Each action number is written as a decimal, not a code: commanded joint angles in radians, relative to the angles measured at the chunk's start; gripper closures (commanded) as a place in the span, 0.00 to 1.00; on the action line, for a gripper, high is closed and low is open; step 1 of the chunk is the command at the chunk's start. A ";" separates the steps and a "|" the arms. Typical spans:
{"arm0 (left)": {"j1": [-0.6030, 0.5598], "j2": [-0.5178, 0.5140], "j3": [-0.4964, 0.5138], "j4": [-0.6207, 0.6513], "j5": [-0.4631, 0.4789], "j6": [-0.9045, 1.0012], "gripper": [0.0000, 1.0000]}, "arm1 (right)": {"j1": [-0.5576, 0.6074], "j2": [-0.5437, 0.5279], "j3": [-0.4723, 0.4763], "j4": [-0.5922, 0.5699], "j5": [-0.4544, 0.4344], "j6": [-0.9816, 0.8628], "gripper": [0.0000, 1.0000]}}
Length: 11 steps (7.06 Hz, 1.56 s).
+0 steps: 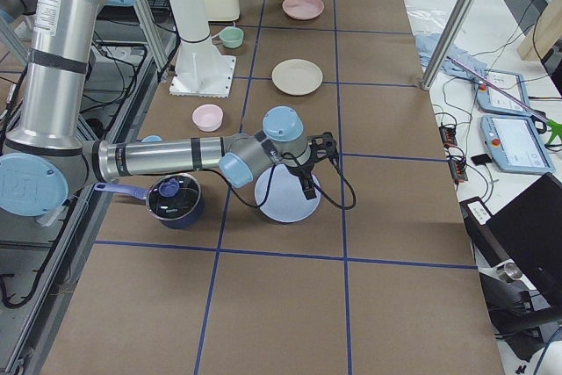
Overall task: Stack three plates with pink and blue
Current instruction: 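Reach the left gripper toward the rim of the pink plate, then grasp the pink plate rim with the left gripper and lift it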
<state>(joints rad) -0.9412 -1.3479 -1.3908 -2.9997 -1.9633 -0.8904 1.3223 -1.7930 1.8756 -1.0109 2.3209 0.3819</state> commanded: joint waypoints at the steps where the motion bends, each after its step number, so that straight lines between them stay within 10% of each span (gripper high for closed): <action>1: 0.038 0.000 0.001 -0.004 0.032 -0.038 0.71 | 0.000 0.000 0.000 0.000 0.003 0.000 0.00; 2: 0.039 0.000 -0.001 -0.004 0.032 -0.035 0.98 | 0.000 -0.002 0.000 0.000 0.003 0.000 0.00; 7: 0.004 -0.002 -0.143 0.066 -0.116 -0.032 1.00 | 0.000 -0.002 -0.001 0.000 0.006 0.000 0.00; 11: 0.052 -0.277 -0.482 0.701 -0.039 -0.222 1.00 | 0.000 -0.003 -0.001 0.000 0.008 0.000 0.00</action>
<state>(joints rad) -0.9365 -1.5093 -1.8056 -2.4708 -2.0403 -1.0127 1.3223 -1.7956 1.8750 -1.0109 2.3280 0.3820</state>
